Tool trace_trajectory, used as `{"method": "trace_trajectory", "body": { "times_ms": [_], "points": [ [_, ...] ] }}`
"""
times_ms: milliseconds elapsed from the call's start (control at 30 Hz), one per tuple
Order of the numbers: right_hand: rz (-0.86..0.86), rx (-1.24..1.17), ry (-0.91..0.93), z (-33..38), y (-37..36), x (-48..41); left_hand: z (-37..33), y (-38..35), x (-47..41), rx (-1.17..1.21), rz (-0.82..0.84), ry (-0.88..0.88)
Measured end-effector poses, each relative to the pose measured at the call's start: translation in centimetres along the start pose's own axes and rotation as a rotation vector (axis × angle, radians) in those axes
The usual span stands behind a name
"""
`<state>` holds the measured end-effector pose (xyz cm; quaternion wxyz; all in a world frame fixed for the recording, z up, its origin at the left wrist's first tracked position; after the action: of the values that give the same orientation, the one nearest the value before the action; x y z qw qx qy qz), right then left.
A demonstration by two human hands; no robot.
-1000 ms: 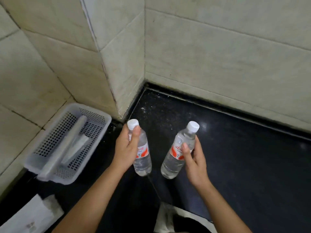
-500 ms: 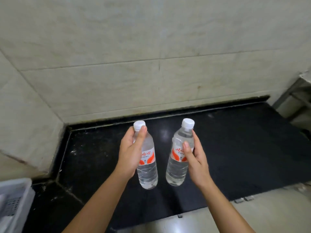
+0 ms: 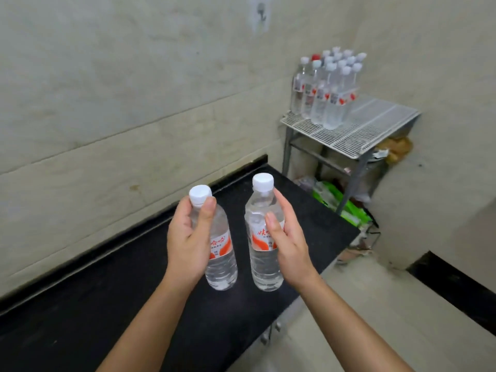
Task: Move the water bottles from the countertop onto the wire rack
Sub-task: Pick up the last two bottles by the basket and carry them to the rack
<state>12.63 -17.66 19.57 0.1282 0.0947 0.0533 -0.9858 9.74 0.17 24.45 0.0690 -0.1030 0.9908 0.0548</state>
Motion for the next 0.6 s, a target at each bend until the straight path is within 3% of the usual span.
{"method": "trace_trajectory", "body": {
  "times_ms": [233, 600],
  "points": [
    [-0.277, 0.058, 0.016, 1.9, 14.4, -2.8, -1.3, -15.8, -7.2, 0.004, 0.208, -0.088],
    [-0.489, 0.239, -0.066, 1.1, 36.2, -12.9, 0.9, -38.1, -20.7, 0.144, 0.355, -0.110]
  ]
}}
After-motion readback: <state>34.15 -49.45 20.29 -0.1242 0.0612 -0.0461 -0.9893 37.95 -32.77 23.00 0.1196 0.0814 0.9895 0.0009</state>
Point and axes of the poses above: each hand's wrist, its own x-axis away from the middle knuckle, its own y-axis out of the back of the hand, z = x × y, the point moved 3 cm from there along -x, towards the middle knuckle, and after that the axes turned 9 degrees about z, right-handed, at the moved point
